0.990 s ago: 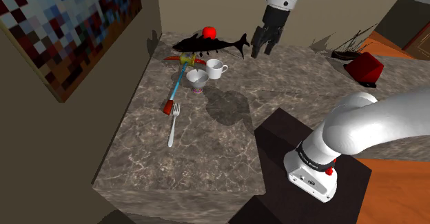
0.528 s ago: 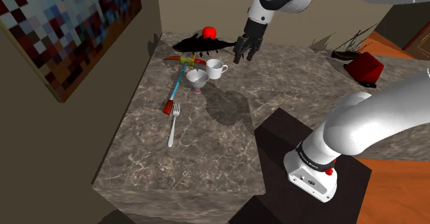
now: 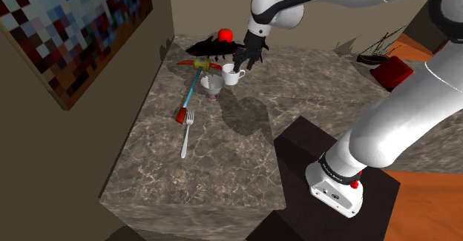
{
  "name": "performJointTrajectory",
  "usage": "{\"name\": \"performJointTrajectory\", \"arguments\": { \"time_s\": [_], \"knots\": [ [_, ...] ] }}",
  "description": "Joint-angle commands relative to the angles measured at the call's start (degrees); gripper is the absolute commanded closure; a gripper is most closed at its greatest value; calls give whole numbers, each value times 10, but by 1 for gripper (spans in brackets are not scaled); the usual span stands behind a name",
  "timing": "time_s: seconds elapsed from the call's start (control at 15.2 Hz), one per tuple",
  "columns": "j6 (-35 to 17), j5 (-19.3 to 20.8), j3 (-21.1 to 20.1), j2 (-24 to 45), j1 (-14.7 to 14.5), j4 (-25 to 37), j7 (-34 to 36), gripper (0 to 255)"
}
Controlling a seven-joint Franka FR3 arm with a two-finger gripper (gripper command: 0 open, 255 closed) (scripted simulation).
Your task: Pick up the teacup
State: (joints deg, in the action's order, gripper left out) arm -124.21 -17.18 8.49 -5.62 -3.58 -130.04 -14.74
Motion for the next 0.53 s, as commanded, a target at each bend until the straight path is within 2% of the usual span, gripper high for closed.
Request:
{"name": "performJointTrajectory", "arguments": {
  "time_s": [0.0, 0.46],
  "knots": [
    [-25, -23, 3, 43, -2, 19, -24, 0],
    [-73, -104, -8, 197, 3, 127, -92, 0]
  ]
}}
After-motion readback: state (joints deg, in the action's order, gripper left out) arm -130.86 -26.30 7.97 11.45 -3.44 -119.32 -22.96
